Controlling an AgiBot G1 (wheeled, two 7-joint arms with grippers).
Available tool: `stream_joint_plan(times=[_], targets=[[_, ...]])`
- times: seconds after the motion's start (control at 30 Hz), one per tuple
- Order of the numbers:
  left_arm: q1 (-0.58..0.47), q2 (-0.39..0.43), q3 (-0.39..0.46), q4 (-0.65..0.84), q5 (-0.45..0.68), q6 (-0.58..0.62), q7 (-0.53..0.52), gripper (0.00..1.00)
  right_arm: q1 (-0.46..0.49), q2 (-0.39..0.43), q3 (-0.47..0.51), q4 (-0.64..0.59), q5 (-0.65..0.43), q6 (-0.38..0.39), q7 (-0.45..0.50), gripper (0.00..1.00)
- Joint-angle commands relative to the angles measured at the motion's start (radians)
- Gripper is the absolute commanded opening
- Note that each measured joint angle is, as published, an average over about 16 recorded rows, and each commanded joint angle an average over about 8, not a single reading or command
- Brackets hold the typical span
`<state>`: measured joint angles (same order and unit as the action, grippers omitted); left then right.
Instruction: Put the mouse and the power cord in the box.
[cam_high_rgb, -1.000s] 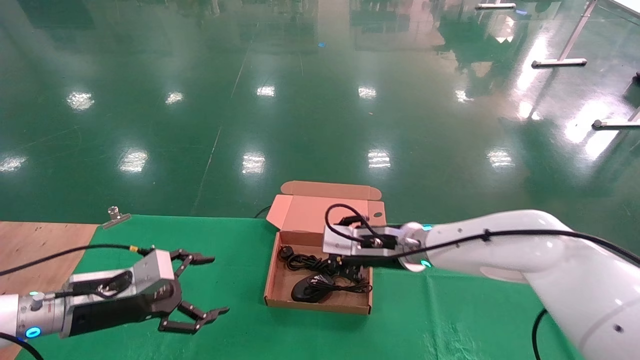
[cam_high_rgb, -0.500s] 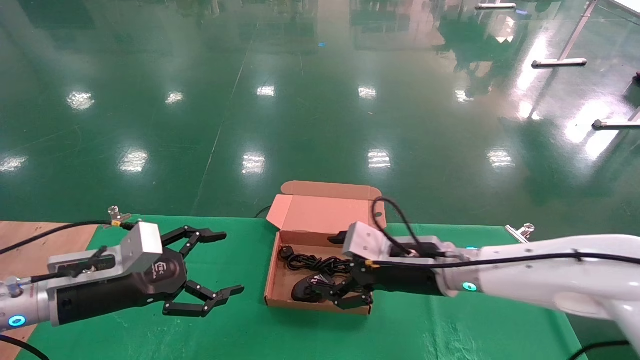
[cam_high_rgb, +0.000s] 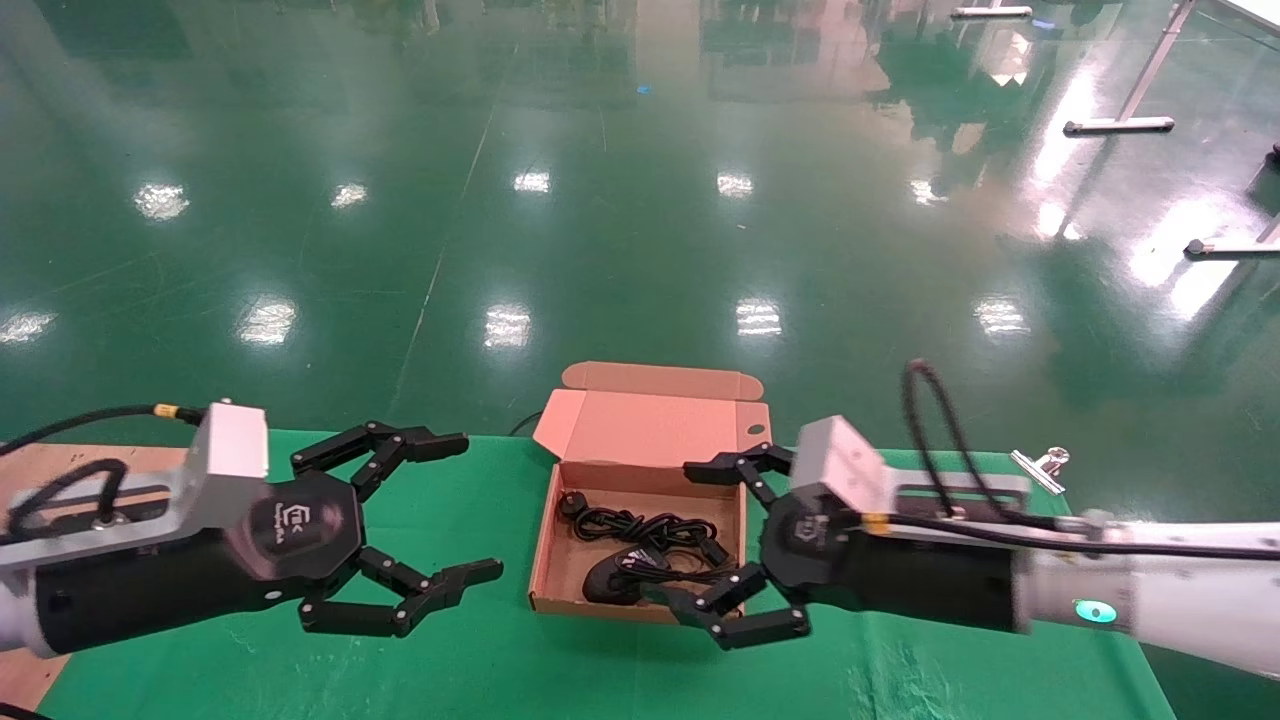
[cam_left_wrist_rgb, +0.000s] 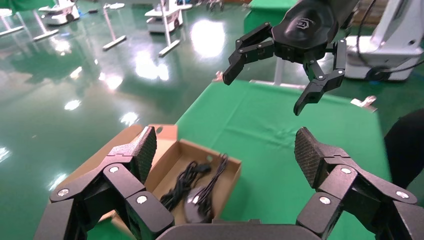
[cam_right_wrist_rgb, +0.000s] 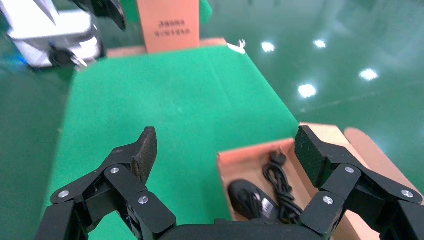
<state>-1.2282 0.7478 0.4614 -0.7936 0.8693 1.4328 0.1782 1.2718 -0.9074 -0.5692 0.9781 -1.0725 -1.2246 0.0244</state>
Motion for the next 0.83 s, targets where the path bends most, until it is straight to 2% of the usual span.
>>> stream_joint_plan(times=[0.03,0.63,0.83], targets=[[0.013,-0.011,-0.015,-0.04,-0.011,0.005,-0.03,1.0,-0.017,0.025,0.025,0.026,0.029,-0.023,0.014,1.0],[0.127,-0.113,-0.15,-0.406,-0.115,0.052,-0.302,1.0,-0.168,0.253,0.247,0.261,0.292,-0.231,0.139,1.0],[0.151,-0.134,-0.179,-0.483,-0.136,0.062,-0.361,1.0,-0.198,0.297,0.291,0.307,0.344,-0.272,0.162,1.0]])
